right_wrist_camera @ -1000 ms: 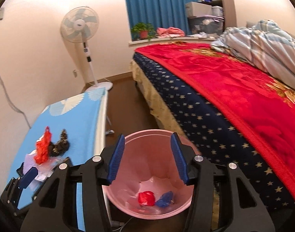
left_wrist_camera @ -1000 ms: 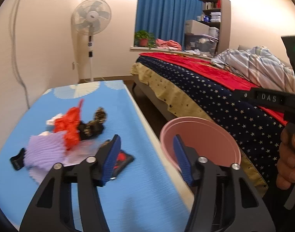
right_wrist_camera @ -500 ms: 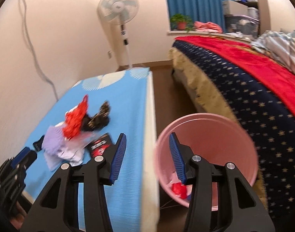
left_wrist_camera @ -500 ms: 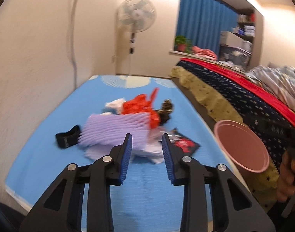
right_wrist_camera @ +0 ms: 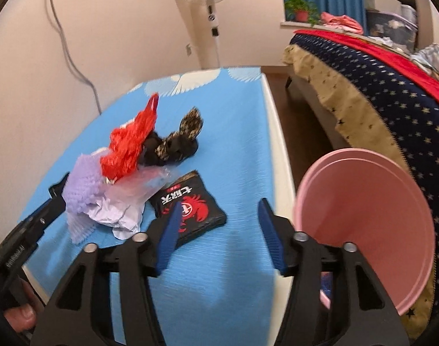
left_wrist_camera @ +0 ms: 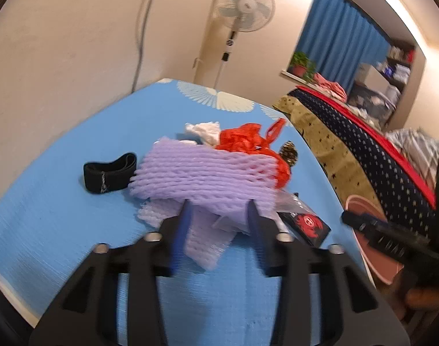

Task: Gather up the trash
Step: 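Grasp the lavender foam netting with the left tool while the right tool grasps the black snack packet, then carry the netting and packet over the wastebasket and release both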

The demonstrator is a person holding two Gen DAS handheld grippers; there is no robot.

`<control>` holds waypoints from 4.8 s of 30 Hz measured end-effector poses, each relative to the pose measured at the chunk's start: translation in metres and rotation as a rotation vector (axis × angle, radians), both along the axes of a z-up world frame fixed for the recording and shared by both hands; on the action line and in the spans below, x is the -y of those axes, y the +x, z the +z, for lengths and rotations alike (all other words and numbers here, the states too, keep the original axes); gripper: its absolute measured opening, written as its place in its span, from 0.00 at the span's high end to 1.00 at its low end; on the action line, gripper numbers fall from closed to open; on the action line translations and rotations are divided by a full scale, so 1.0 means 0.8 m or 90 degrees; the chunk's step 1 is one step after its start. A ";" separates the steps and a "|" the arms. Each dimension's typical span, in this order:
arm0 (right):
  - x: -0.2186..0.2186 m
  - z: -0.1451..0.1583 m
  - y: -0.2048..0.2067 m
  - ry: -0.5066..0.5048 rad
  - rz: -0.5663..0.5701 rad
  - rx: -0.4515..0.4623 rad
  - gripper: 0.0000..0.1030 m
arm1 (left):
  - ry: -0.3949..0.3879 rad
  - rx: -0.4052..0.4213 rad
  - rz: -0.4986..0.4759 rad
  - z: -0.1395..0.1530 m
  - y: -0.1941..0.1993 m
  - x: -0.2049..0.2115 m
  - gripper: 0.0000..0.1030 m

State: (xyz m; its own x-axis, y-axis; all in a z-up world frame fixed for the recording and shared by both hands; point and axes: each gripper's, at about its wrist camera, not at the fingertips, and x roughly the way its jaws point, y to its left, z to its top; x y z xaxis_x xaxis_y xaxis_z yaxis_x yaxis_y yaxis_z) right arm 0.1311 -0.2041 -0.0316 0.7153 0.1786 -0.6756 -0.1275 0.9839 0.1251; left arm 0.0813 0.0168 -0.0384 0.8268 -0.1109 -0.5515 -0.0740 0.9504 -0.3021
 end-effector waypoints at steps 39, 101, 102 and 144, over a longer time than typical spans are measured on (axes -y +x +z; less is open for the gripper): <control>-0.006 -0.032 0.028 -0.022 0.032 -0.078 0.94 | -0.095 -0.014 0.023 -0.010 0.022 -0.024 0.91; 0.108 0.144 -0.115 0.032 -0.060 0.140 0.98 | 0.115 0.077 -0.114 0.079 -0.054 0.087 0.92; 0.113 0.147 -0.115 0.031 -0.064 0.143 0.98 | 0.114 0.077 -0.117 0.080 -0.053 0.090 0.92; 0.262 0.147 -0.096 -0.023 -0.221 0.121 0.98 | 0.132 0.079 -0.311 0.073 0.028 0.297 0.92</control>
State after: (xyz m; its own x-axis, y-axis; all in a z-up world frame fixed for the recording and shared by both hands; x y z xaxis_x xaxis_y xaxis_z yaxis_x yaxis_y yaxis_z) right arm 0.0543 -0.4135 0.0858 0.8415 -0.1175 -0.5273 0.1960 0.9760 0.0953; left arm 0.1035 -0.2207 0.0198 0.7670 -0.3973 -0.5039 0.4151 0.9060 -0.0826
